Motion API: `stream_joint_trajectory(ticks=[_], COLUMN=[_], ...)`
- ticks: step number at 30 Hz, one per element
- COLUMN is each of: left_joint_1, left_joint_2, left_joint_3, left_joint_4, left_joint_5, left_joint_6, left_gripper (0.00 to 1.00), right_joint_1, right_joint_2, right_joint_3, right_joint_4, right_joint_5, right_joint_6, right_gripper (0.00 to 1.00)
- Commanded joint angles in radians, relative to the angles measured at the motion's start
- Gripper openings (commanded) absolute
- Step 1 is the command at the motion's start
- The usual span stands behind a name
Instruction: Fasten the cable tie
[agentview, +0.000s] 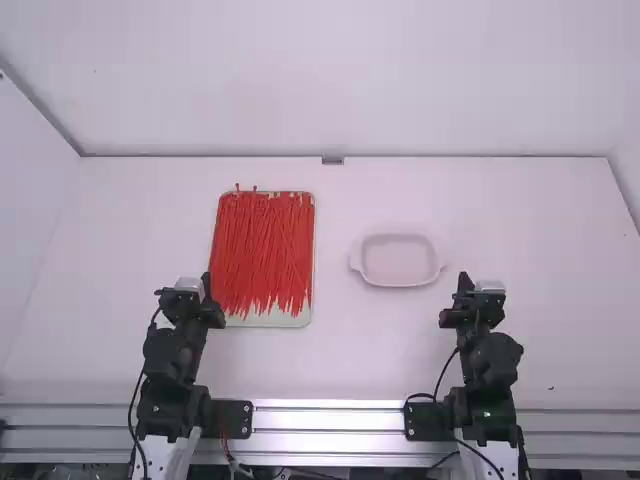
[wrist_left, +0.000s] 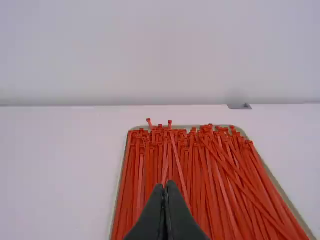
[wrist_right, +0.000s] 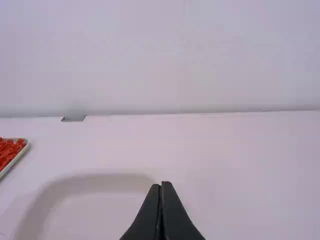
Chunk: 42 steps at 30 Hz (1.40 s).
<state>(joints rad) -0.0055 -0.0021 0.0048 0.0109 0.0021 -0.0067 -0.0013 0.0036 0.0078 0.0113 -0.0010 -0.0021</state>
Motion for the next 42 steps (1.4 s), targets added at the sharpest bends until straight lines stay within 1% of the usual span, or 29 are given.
stream_joint_trajectory(ticks=[1,10,17,19,21,24,25,28,29,32,33,35,36,38,42], left_joint_1=[0.0,0.001,0.002,0.002,0.003,0.004,0.004,0.005,0.005,0.007,0.007,0.008,0.008,0.009,0.01], left_joint_2=[0.0,0.03,0.112,0.161,0.187,0.268,0.268,0.362,0.368,0.48,0.488,0.57,0.578,0.659,0.788], left_joint_3=[0.0,0.03,0.109,0.154,0.177,0.245,0.245,0.319,0.324,0.4,0.405,0.458,0.463,0.514,0.603], left_joint_4=[0.0,0.006,-0.029,-0.06,-0.077,-0.133,-0.133,-0.188,-0.191,-0.232,-0.235,-0.267,-0.27,-0.299,-0.356], left_joint_5=[0.0,0.006,0.033,0.039,0.039,0.04,0.04,0.053,0.054,0.068,0.069,0.079,0.08,0.09,0.151], left_joint_6=[0.0,-0.008,-0.014,-0.009,-0.01,-0.014,-0.014,-0.022,-0.023,-0.06,-0.063,-0.102,-0.108,-0.141,-0.124], left_gripper=[0.0,0.04,0.1,0.14,0.16,0.21,0.21,0.28,0.28,0.36,0.36,0.41,0.42,0.46,0.54], right_joint_1=[0.0,0.001,0.01,0.02,0.025,0.041,0.041,0.062,0.064,0.084,0.085,0.097,0.098,0.109,0.128], right_joint_2=[0.0,0.032,0.132,0.193,0.226,0.326,0.326,0.436,0.444,0.565,0.573,0.659,0.667,0.743,0.872], right_joint_3=[0.0,0.029,0.129,0.189,0.221,0.311,0.311,0.403,0.409,0.507,0.513,0.587,0.594,0.662,0.777], right_joint_4=[0.0,0.007,-0.045,-0.084,-0.106,-0.169,-0.169,-0.232,-0.236,-0.293,-0.297,-0.338,-0.342,-0.381,-0.445], right_joint_5=[-0.003,-0.007,-0.017,-0.013,-0.01,-0.008,-0.008,-0.009,-0.009,-0.013,-0.013,-0.028,-0.031,-0.051,-0.077], right_joint_6=[-0.003,0.003,0.01,0.01,0.012,0.019,0.019,0.026,0.026,0.037,0.038,0.044,0.045,0.05,0.059], right_gripper=[0.0,0.04,0.1,0.14,0.16,0.22,0.22,0.28,0.29,0.36,0.36,0.41,0.42,0.47,0.55])
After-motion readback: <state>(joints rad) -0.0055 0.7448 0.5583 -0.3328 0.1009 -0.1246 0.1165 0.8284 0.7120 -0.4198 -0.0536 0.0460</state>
